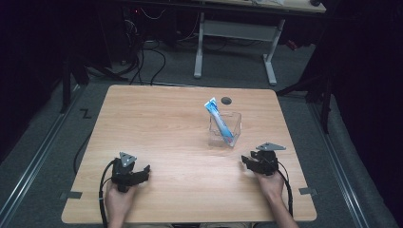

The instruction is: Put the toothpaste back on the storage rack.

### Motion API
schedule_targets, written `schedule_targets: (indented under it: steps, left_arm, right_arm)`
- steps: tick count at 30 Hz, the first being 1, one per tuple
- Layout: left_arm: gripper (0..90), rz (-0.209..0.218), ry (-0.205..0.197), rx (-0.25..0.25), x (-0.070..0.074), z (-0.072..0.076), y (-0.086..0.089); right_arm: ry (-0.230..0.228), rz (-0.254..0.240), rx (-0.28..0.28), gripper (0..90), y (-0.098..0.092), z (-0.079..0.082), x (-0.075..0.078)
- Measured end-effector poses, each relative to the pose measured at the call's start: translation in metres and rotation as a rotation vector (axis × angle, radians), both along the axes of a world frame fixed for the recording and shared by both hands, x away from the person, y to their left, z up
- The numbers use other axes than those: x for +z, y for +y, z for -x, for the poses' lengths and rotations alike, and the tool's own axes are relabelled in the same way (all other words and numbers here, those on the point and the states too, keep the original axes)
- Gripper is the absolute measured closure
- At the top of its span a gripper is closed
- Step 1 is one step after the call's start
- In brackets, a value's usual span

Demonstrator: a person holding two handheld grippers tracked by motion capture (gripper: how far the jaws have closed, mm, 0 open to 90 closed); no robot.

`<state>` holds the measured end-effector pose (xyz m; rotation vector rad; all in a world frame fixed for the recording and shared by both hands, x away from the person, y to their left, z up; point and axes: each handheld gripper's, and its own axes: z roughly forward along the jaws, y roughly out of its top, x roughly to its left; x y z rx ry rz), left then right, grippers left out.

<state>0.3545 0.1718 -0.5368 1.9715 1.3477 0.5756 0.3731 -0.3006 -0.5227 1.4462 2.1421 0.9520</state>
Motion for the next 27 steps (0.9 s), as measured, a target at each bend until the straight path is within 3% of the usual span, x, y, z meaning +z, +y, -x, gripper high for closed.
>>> schedule_targets:
  steps: [14, 19, 27]
  left_arm:
    - [22.5, -0.001, 0.001, -0.002, 0.0001, 0.0, 0.0002]
    - [22.5, -0.001, 0.001, -0.002, 0.0001, 0.0, 0.0002]
    - [22.5, -0.001, 0.001, -0.002, 0.0001, 0.0001, 0.0002]
  right_arm:
    - [-0.013, 0.02, -0.004, 49.1, 0.0032, -0.0025, -0.0051]
    - [-0.043, 0.065, 0.007, 48.2, 0.0068, -0.0014, -0.007]
    - [-0.052, 0.064, -0.004, 45.1, 0.0062, 0.0001, -0.0081]
